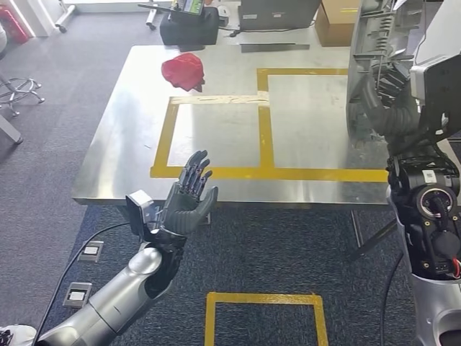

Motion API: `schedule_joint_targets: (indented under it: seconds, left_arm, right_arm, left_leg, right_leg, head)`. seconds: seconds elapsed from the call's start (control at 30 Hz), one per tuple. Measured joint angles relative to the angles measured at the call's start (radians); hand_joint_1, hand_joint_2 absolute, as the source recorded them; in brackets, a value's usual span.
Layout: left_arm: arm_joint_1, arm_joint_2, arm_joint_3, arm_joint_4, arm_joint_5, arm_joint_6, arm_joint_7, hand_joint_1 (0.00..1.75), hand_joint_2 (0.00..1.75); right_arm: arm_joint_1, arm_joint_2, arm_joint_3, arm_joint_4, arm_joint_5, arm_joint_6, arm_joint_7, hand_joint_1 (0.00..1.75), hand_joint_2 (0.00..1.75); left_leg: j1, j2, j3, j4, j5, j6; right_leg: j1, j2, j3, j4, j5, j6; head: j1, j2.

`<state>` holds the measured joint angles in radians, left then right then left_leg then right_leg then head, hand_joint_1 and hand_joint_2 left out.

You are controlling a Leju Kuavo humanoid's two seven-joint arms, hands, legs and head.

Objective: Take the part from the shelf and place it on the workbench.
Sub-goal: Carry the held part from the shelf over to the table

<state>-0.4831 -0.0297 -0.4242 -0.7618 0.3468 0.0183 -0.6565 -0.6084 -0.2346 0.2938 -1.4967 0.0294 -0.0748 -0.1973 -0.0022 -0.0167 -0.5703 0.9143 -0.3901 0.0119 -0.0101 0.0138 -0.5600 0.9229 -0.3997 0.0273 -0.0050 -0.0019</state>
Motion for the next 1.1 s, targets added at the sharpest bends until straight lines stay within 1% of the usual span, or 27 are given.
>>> schedule_joint_targets:
  seconds: [0.33, 0.57, 0.77, 0.8, 0.83, 0.9, 0.93, 0.97, 1.0, 1.03, 1.07, 1.1]
  left_arm:
    - [0.0, -0.003, 0.0, 0.0, -0.001, -0.001, 0.005, 0.0, 1.75]
    - [-0.008, -0.022, -0.001, 0.005, -0.002, -0.016, 0.006, 0.0, 1.75]
    - [-0.016, -0.034, -0.002, 0.015, 0.002, -0.019, 0.004, 0.0, 1.75]
    - [-0.017, -0.034, -0.002, 0.016, 0.002, -0.02, 0.003, 0.0, 1.75]
    - [-0.018, -0.035, -0.002, 0.017, 0.003, -0.02, 0.003, 0.0, 1.75]
    - [-0.023, -0.035, -0.003, 0.018, 0.005, -0.022, 0.001, 0.0, 1.75]
    - [-0.027, -0.035, -0.004, 0.018, 0.005, -0.022, 0.0, 0.0, 1.75]
    - [-0.031, -0.036, -0.004, 0.018, 0.005, -0.022, 0.0, 0.0, 1.75]
    - [-0.034, -0.037, -0.004, 0.019, 0.005, -0.022, 0.0, 0.0, 1.75]
    - [-0.035, -0.038, -0.004, 0.019, 0.005, -0.022, 0.0, 0.0, 1.75]
    - [-0.034, -0.039, -0.004, 0.02, 0.005, -0.022, 0.001, 0.0, 1.75]
    - [-0.032, -0.04, -0.004, 0.021, 0.005, -0.022, 0.001, 0.0, 1.75]
  right_arm:
    - [-0.002, -0.001, -0.008, 0.001, 0.005, 0.01, 0.006, 1.75, 1.75]
    - [-0.005, -0.003, -0.007, 0.021, 0.035, 0.031, 0.015, 1.75, 1.75]
    - [-0.028, -0.003, -0.002, 0.048, 0.036, 0.042, 0.014, 1.75, 1.75]
    - [-0.033, -0.003, 0.0, 0.053, 0.036, 0.043, 0.014, 1.75, 1.75]
    - [-0.04, -0.003, 0.003, 0.058, 0.037, 0.044, 0.014, 1.75, 1.75]
    - [-0.051, -0.003, 0.006, 0.066, 0.039, 0.046, 0.014, 1.75, 1.75]
    - [-0.057, -0.003, 0.008, 0.07, 0.04, 0.046, 0.014, 1.75, 1.75]
    - [-0.063, -0.003, 0.01, 0.074, 0.042, 0.047, 0.014, 1.75, 1.75]
    - [-0.067, -0.003, 0.011, 0.079, 0.044, 0.047, 0.013, 1.75, 1.75]
    - [-0.071, -0.003, 0.013, 0.083, 0.045, 0.047, 0.013, 1.75, 1.75]
    - [-0.071, -0.003, 0.014, 0.086, 0.047, 0.047, 0.012, 1.75, 1.75]
    - [-0.071, -0.003, 0.015, 0.09, 0.049, 0.047, 0.012, 1.75, 1.75]
  left_leg:
    - [-0.002, -0.001, -0.003, 0.005, -0.001, 0.001]
    - [-0.003, -0.001, -0.006, 0.008, -0.001, 0.002]
    - [-0.003, -0.001, -0.006, 0.009, -0.001, 0.002]
    - [-0.004, -0.001, -0.007, 0.01, -0.003, 0.003]
    - [-0.006, -0.002, -0.006, 0.007, -0.002, 0.009]
    - [0.0, 0.001, 0.013, -0.024, 0.008, 0.022]
    - [0.005, 0.003, 0.027, -0.045, 0.016, 0.028]
    - [0.01, 0.006, 0.04, -0.062, 0.022, 0.03]
    - [0.011, 0.006, 0.048, -0.069, 0.023, 0.03]
    - [0.013, 0.007, 0.052, -0.07, 0.021, 0.028]
    - [0.017, 0.007, 0.054, -0.068, 0.017, 0.024]
    - [0.021, 0.007, 0.056, -0.063, 0.011, 0.018]
  right_leg:
    - [-0.003, -0.001, 0.0, -0.001, 0.0, 0.001]
    - [-0.003, -0.001, 0.0, -0.001, 0.001, 0.002]
    - [-0.003, -0.002, 0.0, -0.001, 0.002, 0.003]
    - [-0.006, -0.002, 0.001, -0.004, 0.003, 0.004]
    - [-0.007, -0.002, 0.003, -0.009, 0.005, 0.009]
    - [-0.007, -0.004, 0.005, -0.017, 0.005, 0.017]
    - [-0.005, -0.005, -0.002, -0.002, -0.004, 0.021]
    - [-0.005, -0.006, -0.021, 0.037, -0.023, 0.024]
    - [-0.008, -0.007, -0.052, 0.103, -0.05, 0.029]
    - [-0.012, -0.007, -0.091, 0.178, -0.076, 0.035]
    - [-0.018, -0.007, -0.125, 0.239, -0.091, 0.042]
    - [-0.024, -0.008, -0.145, 0.268, -0.088, 0.051]
  head:
    - [0.001, 0.0]
    - [0.001, 0.0]
    - [0.001, 0.0]
    - [0.0, 0.0]
    - [0.0, 0.0]
    - [-0.002, 0.0]
    - [0.0, 0.0]
    - [0.003, 0.0]
    - [0.009, 0.0]
    - [0.013, 0.0]
    - [0.016, 0.0]
    - [0.018, 0.0]
